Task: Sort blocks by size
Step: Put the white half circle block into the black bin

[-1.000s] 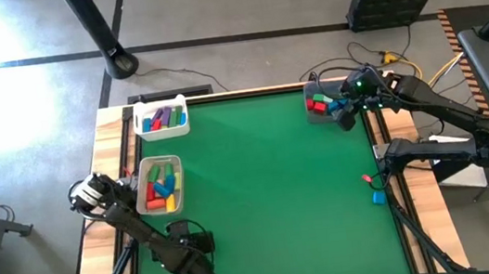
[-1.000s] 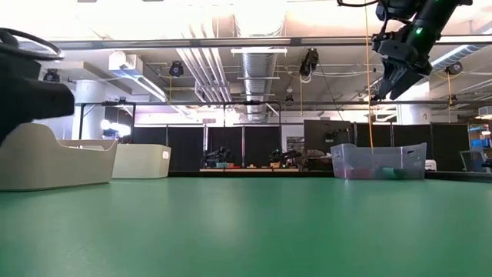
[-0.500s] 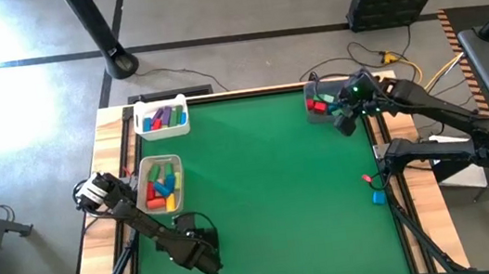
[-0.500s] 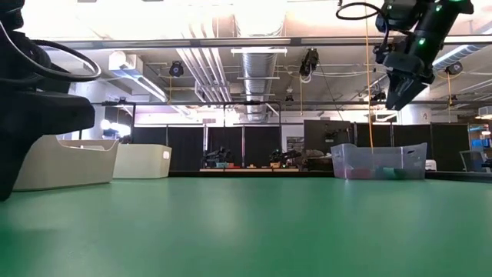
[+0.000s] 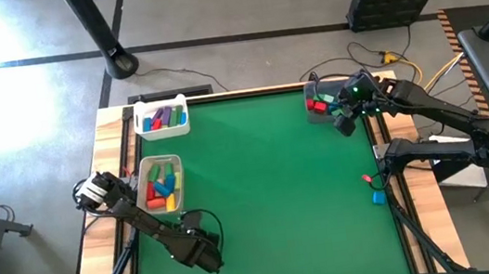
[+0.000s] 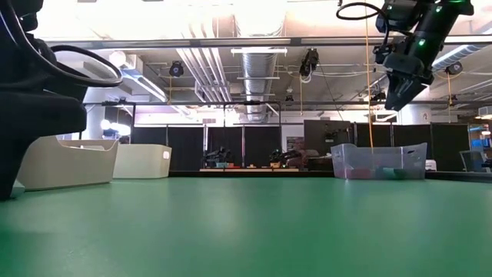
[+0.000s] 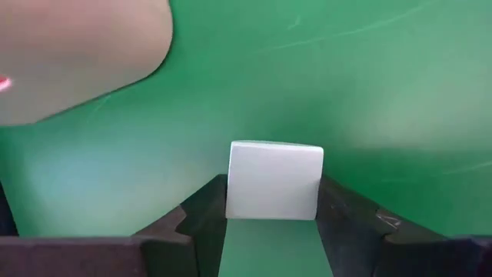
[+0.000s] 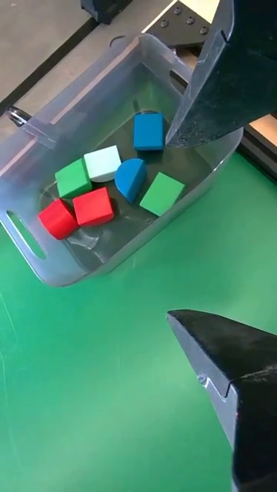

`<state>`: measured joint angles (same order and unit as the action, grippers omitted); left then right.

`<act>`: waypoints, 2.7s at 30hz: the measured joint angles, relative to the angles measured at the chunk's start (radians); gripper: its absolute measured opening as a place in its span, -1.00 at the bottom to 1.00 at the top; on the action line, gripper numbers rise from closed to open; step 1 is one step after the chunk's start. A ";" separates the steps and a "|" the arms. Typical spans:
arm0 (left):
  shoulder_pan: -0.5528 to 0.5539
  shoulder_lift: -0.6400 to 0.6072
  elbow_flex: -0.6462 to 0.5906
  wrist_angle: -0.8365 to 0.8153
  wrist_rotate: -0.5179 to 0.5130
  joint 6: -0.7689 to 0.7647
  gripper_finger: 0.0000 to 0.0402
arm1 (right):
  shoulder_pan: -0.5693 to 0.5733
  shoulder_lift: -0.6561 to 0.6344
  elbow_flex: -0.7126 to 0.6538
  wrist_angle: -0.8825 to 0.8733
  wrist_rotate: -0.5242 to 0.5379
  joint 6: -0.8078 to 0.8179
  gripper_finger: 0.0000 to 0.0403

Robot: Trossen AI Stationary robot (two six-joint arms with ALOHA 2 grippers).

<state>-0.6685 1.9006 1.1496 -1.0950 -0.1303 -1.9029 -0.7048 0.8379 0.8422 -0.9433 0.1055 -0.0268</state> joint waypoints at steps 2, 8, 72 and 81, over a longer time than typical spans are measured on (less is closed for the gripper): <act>0.000 -0.001 0.000 0.000 0.000 0.034 -0.22 | 0.000 0.000 0.000 0.002 0.000 0.000 0.74; 0.003 -0.007 -0.001 0.000 -0.008 0.088 -0.22 | 0.001 -0.001 0.000 0.011 -0.012 -0.020 0.74; 0.355 -0.218 -0.412 2.284 -0.094 1.368 -0.23 | 1.165 0.723 0.078 1.703 0.610 -0.941 -0.31; 0.354 -0.234 -0.418 2.246 -0.132 1.476 -0.04 | 1.164 0.685 0.085 1.619 0.612 -0.820 -0.38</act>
<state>-0.3141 1.6670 0.7311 1.1513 -0.2623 -0.4271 0.4595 1.5227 0.9276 0.6757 0.7174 -0.8463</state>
